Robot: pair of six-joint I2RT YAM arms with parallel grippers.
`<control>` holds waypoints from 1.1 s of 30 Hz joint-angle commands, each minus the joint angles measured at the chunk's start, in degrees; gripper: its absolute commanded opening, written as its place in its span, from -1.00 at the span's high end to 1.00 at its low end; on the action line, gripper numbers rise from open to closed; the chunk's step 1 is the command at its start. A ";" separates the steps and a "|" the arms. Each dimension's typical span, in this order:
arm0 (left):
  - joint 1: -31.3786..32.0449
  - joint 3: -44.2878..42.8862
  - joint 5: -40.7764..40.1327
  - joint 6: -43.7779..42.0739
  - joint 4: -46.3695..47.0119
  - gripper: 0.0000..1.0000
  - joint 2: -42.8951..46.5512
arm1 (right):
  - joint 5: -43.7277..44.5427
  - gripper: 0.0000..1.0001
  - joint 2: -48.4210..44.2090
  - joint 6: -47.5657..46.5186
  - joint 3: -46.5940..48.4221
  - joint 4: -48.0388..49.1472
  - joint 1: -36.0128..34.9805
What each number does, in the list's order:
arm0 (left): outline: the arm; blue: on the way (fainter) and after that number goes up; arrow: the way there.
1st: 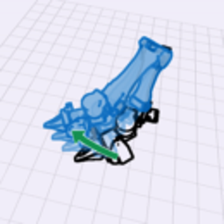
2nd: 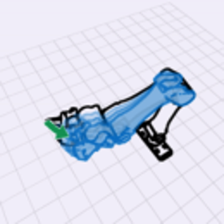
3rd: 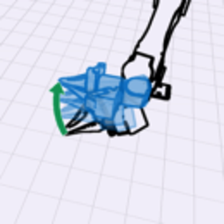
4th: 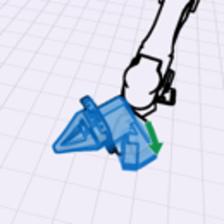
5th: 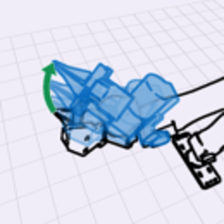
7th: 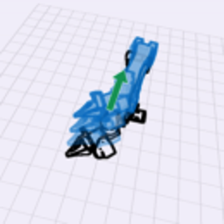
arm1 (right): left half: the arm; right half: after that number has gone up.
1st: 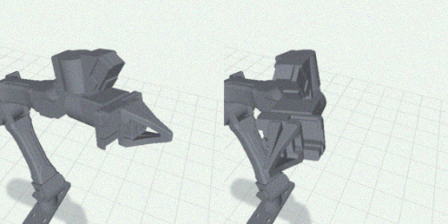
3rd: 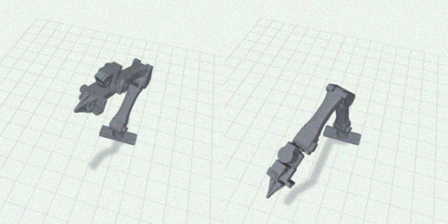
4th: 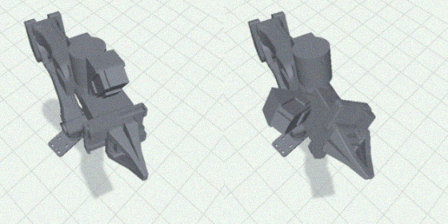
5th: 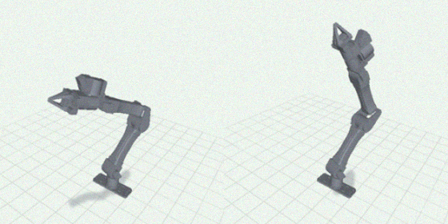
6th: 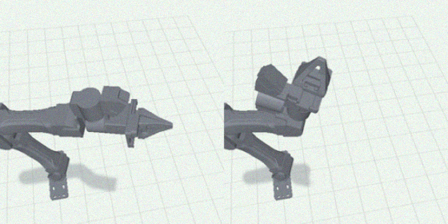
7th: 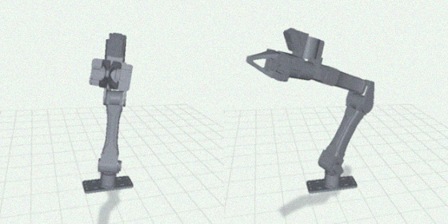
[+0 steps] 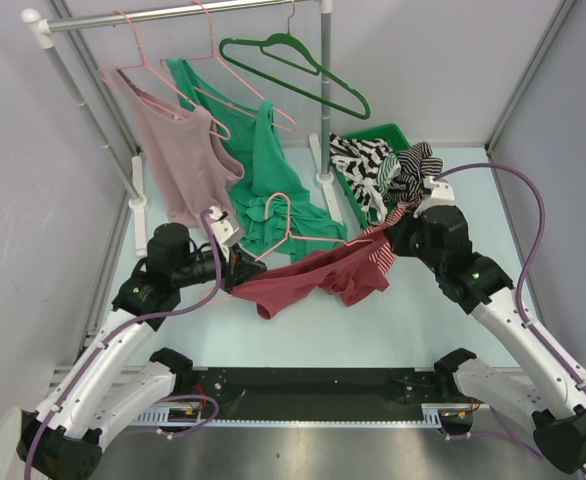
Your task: Place the tank top on the hanger
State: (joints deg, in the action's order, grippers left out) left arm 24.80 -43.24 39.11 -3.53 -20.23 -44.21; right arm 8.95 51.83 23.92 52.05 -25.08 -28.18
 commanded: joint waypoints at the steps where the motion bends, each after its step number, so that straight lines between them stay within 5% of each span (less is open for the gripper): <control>1: 0.69 -0.26 0.00 -0.86 1.86 1.00 0.35 | 1.77 1.00 1.16 0.33 4.99 1.17 -3.97; 12: 1.13 -0.17 0.09 -0.78 1.86 1.00 0.35 | 4.58 1.00 10.21 -0.54 11.22 5.74 -17.07; 19: 1.13 -0.26 0.79 -0.78 1.86 1.00 0.44 | 2.06 0.98 11.10 -2.12 12.46 4.51 -17.26; 23: 1.13 -0.44 2.45 -0.95 1.86 1.00 0.44 | -7.17 0.73 10.22 -2.74 11.76 4.34 -13.31; 28: 1.13 -0.44 6.58 -1.22 2.30 1.00 1.84 | -20.61 -0.25 8.29 -5.20 11.58 3.81 -6.81; 29: 1.13 -0.44 7.72 -1.22 2.30 1.00 1.93 | -21.60 -0.62 7.94 -5.38 11.67 3.46 -5.93; 33: 0.96 -0.26 13.79 -0.69 3.35 1.00 2.19 | -26.08 -0.82 4.86 -7.30 10.97 3.20 -2.14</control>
State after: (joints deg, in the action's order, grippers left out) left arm 25.39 -43.18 44.84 -3.57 -20.25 -43.33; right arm -8.54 60.88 19.62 62.11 -22.87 -33.21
